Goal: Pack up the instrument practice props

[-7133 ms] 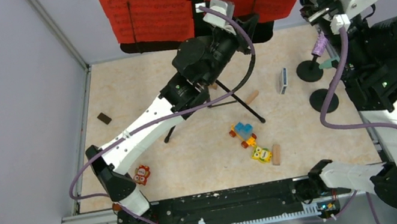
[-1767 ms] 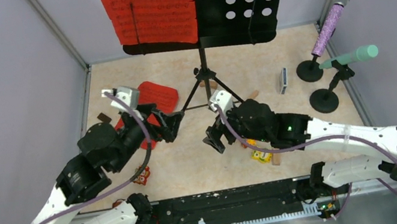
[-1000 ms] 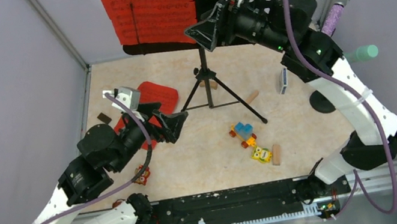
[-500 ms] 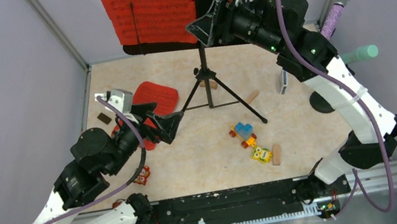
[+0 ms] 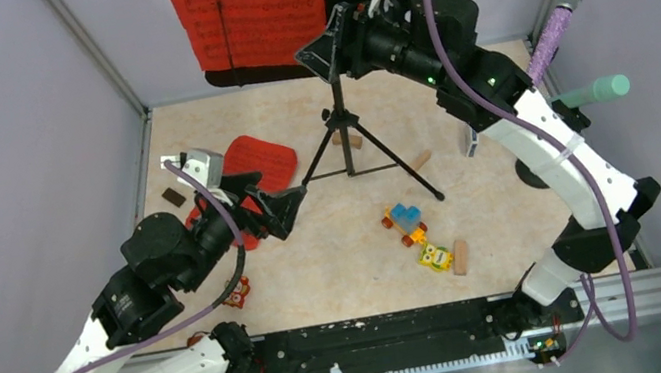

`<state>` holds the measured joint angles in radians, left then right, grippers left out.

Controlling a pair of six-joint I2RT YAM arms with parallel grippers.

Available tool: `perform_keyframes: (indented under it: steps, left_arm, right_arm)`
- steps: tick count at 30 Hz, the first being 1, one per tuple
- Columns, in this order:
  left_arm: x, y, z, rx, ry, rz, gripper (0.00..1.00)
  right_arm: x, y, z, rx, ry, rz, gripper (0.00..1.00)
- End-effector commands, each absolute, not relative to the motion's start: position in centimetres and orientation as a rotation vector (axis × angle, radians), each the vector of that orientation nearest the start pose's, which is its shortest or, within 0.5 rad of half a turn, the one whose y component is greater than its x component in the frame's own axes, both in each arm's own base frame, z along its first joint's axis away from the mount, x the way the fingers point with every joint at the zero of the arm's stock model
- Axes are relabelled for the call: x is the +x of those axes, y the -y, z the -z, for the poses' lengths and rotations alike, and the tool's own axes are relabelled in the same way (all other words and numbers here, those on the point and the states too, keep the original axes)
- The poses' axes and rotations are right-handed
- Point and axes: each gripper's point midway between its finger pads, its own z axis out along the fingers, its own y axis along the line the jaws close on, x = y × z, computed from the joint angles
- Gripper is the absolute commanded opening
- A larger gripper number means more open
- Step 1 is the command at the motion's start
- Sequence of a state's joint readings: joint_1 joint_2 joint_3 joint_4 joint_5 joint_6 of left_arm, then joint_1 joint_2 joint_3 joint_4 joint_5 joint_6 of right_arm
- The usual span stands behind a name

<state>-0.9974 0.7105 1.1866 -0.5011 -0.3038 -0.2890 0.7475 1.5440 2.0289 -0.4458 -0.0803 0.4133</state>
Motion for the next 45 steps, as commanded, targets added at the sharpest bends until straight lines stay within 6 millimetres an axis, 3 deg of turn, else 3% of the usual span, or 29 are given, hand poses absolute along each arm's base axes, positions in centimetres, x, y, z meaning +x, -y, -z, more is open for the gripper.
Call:
perform_keyframes:
  steps: [1, 13, 25, 29, 33, 41, 45]
  left_arm:
    - [17.1, 19.1, -40.8, 0.313, -1.596, 0.78, 0.99]
    - [17.4, 17.1, -43.0, 0.223, -1.515, 0.761, 0.99]
    - [18.0, 16.3, -44.0, 0.167, -1.461, 0.737, 0.99]
    - [19.5, 13.7, -45.7, 0.118, -1.413, 0.554, 0.99]
    - [20.4, 11.2, -48.8, 0.077, -1.34, 0.4, 0.99]
    - [21.6, 13.7, -53.8, 0.218, -1.284, 0.324, 0.99]
    - [21.3, 13.6, -56.3, 0.223, -1.243, 0.329, 0.99]
  right_arm:
    - [32.7, -33.8, -51.4, -0.297, -1.566, -0.989, 0.74]
    - [32.0, -34.7, -54.2, -0.325, -1.375, -1.088, 0.69]
    - [29.8, -34.5, -60.0, -0.39, -1.114, -1.155, 0.55]
    - [30.1, -34.8, -61.0, -0.409, -1.106, -1.139, 0.53]
    - [30.1, -35.2, -61.7, -0.448, -1.101, -1.123, 0.47]
    - [30.5, -35.5, -62.2, -0.476, -1.102, -1.088, 0.35]
    - [30.7, -35.7, -61.9, -0.486, -1.118, -1.084, 0.28]
